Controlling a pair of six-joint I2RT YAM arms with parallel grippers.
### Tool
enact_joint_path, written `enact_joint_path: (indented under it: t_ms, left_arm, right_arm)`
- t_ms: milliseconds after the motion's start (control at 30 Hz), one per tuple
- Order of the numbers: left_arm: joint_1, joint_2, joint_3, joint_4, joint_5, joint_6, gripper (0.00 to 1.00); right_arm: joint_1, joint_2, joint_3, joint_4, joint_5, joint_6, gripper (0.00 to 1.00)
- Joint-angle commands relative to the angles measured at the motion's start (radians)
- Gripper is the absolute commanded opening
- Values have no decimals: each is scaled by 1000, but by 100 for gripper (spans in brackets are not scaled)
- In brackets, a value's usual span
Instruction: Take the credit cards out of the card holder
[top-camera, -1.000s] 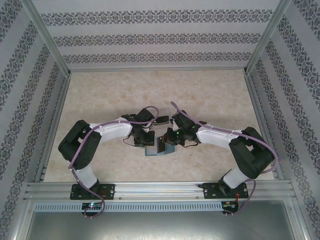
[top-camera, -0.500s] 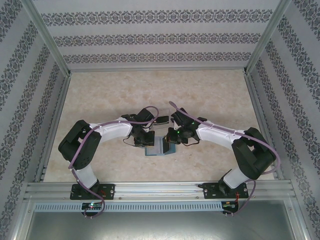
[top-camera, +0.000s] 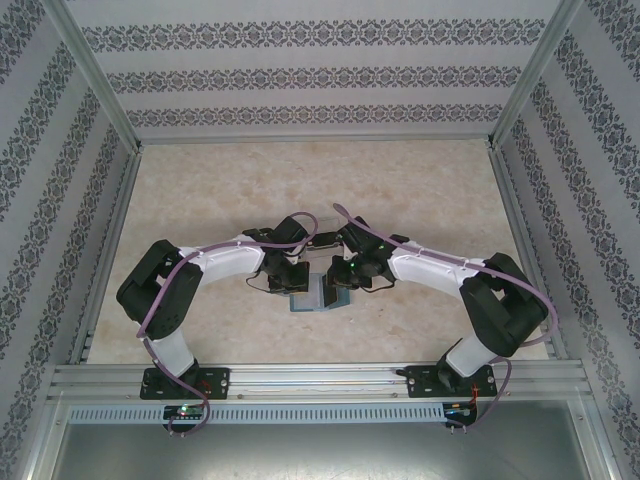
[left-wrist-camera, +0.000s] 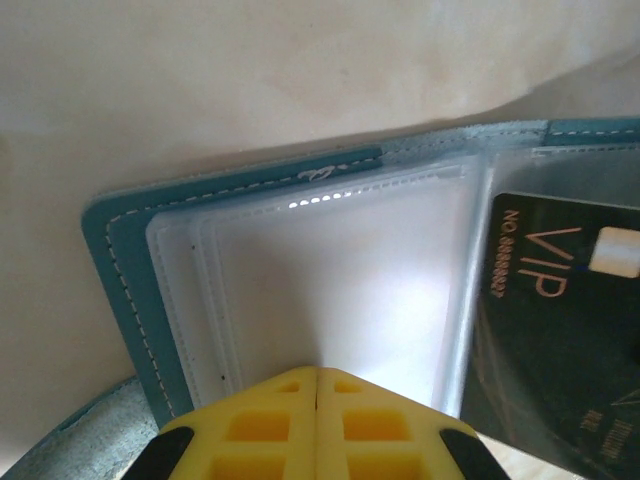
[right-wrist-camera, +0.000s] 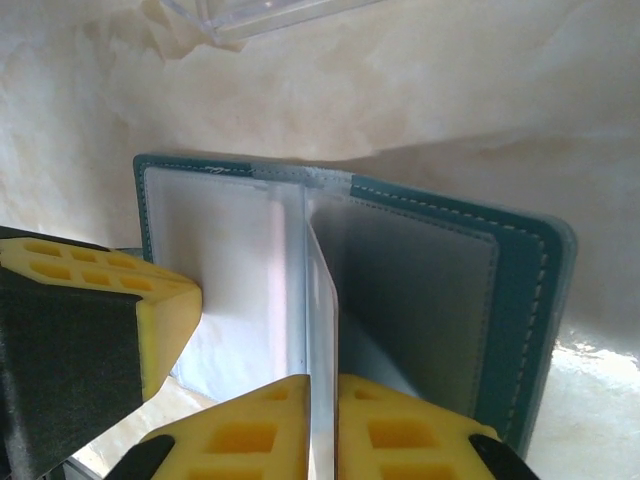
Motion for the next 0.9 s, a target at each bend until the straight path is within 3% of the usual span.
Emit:
enact_joint_path:
  t_ms: [0, 533, 867]
  left_arm:
    - [-17, 17, -9, -59, -41, 13, 5]
    - [-17, 11, -8, -52, -36, 9, 5]
    - [-17, -6, -5, -54, -51, 5, 6]
  right_arm:
    - [11, -1, 9, 17, -19, 28, 15]
    - [25, -14, -6, 4, -63, 45, 16]
    - [29, -16, -2, -25, -24, 40, 9]
